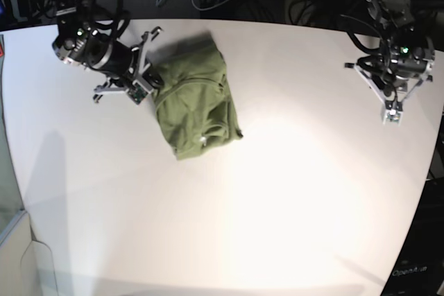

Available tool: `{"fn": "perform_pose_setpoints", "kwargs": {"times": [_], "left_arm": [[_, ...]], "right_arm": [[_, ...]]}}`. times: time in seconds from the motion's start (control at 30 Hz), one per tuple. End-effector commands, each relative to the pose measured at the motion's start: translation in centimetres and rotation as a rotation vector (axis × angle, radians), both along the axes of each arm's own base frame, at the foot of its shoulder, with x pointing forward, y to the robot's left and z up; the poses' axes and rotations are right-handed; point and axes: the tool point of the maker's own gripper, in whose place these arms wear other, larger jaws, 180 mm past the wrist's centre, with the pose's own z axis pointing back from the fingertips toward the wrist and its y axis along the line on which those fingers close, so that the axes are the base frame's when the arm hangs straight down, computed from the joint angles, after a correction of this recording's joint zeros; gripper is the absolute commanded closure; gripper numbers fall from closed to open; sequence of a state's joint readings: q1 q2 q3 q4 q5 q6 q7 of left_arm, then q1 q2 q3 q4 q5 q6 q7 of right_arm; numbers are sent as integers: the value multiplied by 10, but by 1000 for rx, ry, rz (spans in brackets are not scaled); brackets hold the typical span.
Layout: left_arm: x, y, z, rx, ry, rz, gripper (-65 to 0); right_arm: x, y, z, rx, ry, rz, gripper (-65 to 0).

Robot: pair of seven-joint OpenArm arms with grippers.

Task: Fold the T-shirt properly
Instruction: 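Withdraw the left gripper and release the bundle with the right gripper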

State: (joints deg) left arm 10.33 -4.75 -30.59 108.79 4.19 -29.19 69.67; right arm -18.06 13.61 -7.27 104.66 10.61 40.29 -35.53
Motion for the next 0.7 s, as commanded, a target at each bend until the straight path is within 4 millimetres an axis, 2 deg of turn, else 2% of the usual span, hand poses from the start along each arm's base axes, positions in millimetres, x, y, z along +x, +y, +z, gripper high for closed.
{"fn": "perform_pose_setpoints", "kwargs": {"times": [0.0, 0.2, 0.33, 0.43, 0.67], "left_arm": [[7, 4, 9, 19, -35, -6, -22], [7, 4, 9, 18, -36, -6, -22], [7, 2, 8, 12, -34, -5, -22], [7, 3, 8, 14, -34, -6, -22], [6, 4, 9, 16, -35, -3, -22]], "right_arm": [[9, -1, 11, 21, -45, -7, -9], [17, -23, 15, -14, -63, -47, -9], [14, -21, 12, -6, -52, -51, -9], [5, -21, 3, -3, -17, -53, -7], [-10, -10, -5, 31, 21, -65, -7]]}}
